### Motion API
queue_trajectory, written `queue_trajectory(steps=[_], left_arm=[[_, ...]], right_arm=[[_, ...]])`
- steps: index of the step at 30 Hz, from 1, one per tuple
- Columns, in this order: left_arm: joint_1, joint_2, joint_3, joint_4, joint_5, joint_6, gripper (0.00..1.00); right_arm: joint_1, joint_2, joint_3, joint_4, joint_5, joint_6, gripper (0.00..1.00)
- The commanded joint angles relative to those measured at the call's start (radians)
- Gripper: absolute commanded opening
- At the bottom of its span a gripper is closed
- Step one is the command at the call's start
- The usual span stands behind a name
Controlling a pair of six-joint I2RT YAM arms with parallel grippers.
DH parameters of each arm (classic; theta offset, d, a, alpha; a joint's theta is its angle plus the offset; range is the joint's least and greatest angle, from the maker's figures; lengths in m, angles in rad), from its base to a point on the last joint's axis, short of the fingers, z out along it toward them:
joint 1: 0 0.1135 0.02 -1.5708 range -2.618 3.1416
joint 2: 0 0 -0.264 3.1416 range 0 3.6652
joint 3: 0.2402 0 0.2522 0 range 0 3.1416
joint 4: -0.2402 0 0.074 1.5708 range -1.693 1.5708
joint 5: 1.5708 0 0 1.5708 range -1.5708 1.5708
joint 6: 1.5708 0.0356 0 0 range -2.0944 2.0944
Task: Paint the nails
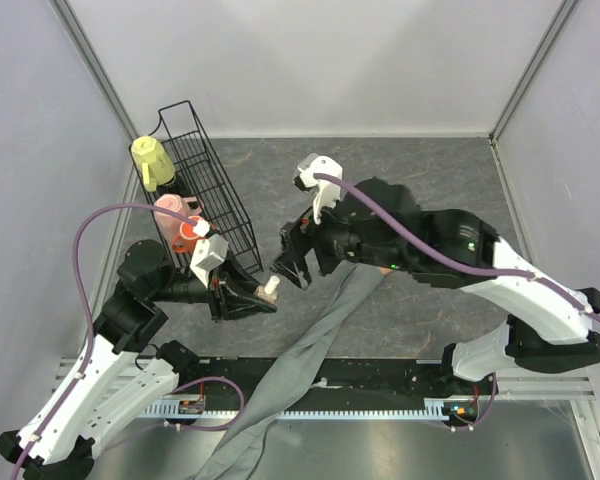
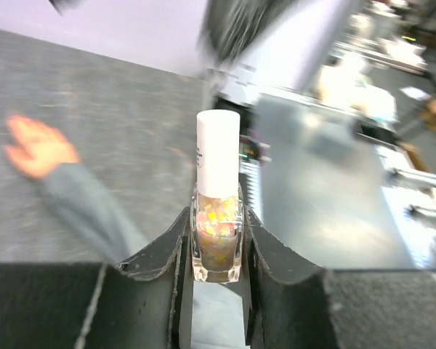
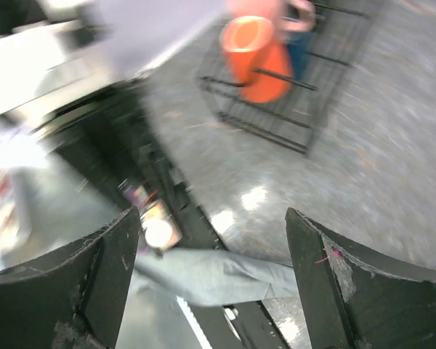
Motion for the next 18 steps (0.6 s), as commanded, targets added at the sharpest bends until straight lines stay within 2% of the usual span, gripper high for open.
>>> queue_trajectory(steps=[1, 2, 4, 5, 9, 18], left_arm=[[0.001, 0.008, 0.059, 0.004, 0.236, -0.090, 0.02], [0.001, 0.006, 0.065, 0.004, 0.246, -0.094, 0.02], [0.001, 0.005, 0.078, 0.005, 0.256, -0.107, 0.02], [0.001, 0.003, 0.082, 0.004, 0.259, -0.110, 0.02], [0.001, 0.005, 0.085, 0.005, 0.266, -0.119, 0.02], [0.001, 0.009, 0.066, 0.004, 0.247, -0.113, 0.02]], right_arm=[[-0.039, -0.038, 0.028, 0.018, -0.493, -0.279, 0.85], [-0.045, -0.036, 0.022, 0.010, -0.579, -0.299, 0.82], [-0.056, -0.027, 0.002, 0.009, -0.651, -0.338, 0.72], [-0.058, -0.022, 0.001, 0.009, -0.694, -0.370, 0.64], [-0.061, -0.001, 0.005, 0.010, -0.710, -0.420, 0.46], [-0.065, 0.054, 0.062, 0.001, -0.779, -0.427, 0.44]])
